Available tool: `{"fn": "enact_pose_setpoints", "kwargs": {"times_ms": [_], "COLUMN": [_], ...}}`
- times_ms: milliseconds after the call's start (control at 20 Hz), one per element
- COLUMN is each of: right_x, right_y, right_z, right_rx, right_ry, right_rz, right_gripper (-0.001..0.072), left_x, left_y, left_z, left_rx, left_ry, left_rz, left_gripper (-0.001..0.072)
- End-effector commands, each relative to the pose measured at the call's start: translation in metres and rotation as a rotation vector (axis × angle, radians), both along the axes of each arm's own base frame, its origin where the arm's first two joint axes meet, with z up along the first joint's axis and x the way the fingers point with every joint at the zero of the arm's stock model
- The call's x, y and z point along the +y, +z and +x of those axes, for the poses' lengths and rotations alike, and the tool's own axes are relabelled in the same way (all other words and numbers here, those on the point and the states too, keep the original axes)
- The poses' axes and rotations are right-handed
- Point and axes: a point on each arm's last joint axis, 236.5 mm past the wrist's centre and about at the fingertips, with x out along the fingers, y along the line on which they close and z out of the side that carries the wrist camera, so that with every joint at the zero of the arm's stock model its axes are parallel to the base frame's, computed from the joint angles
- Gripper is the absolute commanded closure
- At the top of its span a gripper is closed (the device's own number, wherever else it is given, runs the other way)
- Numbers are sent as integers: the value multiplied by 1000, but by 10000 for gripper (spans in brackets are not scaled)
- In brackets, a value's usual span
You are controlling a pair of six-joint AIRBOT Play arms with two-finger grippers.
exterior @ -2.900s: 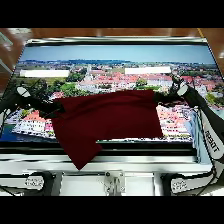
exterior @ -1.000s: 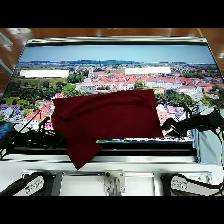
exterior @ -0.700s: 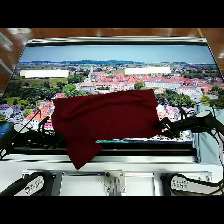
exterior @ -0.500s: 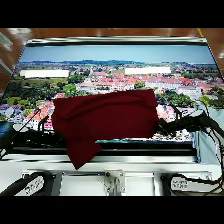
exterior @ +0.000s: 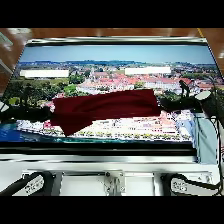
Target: Fold the shirts.
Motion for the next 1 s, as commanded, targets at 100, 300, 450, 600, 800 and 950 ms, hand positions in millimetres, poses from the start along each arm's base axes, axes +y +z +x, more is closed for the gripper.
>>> {"fn": "enact_pose_setpoints", "kwargs": {"times_ms": [100,300,450,600,800,950], "right_x": [22,15,12,6,-5,-38], "right_y": [9,-13,-31,-55,-42,-26], "right_z": [80,114,123,114,118,119], "right_rx": [-172,-136,-114,-48,-91,-106], "right_ry": [-42,-85,-101,-107,-100,-159], "right_rz": [-57,-65,-69,-100,-130,-154], "right_gripper": [650,650,649,642,31,31], "left_x": [13,18,21,25,27,31], "left_y": [4,-19,-52,-65,-56,-39], "left_z": [70,105,116,128,130,123], "left_rx": [-20,39,124,129,122,134], "left_ry": [12,-10,24,52,47,23], "left_rz": [-12,-39,-72,-75,-84,-103], "left_gripper": [669,668,668,656,40,40]}}
